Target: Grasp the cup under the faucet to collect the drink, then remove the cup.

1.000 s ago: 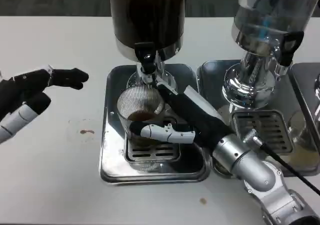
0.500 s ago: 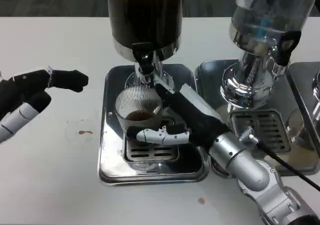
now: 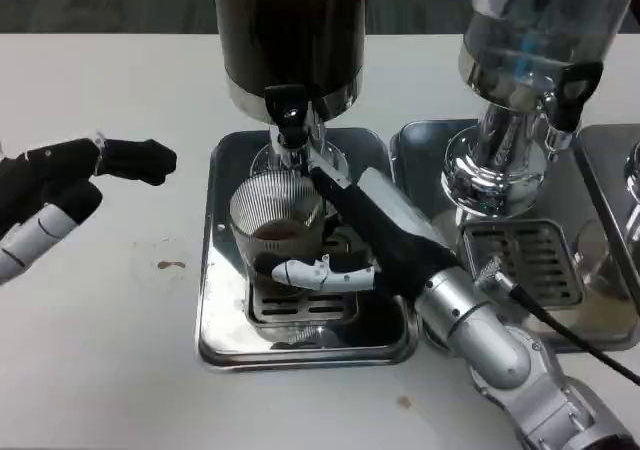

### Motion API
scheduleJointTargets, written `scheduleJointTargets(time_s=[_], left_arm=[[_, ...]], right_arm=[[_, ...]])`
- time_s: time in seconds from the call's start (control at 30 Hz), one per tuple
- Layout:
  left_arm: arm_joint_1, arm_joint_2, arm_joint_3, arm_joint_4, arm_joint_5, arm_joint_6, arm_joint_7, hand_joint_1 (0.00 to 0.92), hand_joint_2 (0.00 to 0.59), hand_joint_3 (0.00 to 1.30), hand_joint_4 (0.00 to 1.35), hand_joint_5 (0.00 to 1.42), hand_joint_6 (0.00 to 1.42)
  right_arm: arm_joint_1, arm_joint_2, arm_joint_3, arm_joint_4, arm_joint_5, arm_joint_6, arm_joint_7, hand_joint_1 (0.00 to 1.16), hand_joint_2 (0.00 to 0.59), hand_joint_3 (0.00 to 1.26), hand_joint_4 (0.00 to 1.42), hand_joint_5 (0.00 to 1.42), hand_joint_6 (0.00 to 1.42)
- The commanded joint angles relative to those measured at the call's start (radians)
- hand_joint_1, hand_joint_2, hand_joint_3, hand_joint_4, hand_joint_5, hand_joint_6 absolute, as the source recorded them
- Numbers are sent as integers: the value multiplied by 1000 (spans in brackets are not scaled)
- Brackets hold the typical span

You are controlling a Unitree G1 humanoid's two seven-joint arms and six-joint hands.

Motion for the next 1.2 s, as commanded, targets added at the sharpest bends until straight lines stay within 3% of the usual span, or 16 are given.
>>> scheduleJointTargets(time_s=[0.03,0.3,0.77,1.2], left_arm=[[6,18,5,-8,-1,-2,1,0,180,425,367,375,324],[4,21,5,-6,6,-10,3,0,181,426,367,375,333],[11,27,5,-14,23,-32,15,0,182,405,367,381,330],[21,25,-5,-17,27,-31,19,0,183,404,358,381,329]], right_arm=[[41,6,16,-13,-17,29,-4,665,181,0,17,290,677],[67,1,23,-54,-53,39,-54,665,208,28,121,427,877],[102,13,20,-90,-117,56,-164,666,230,170,280,576,1085],[142,11,11,-120,-135,53,-239,680,296,314,430,704,1190]])
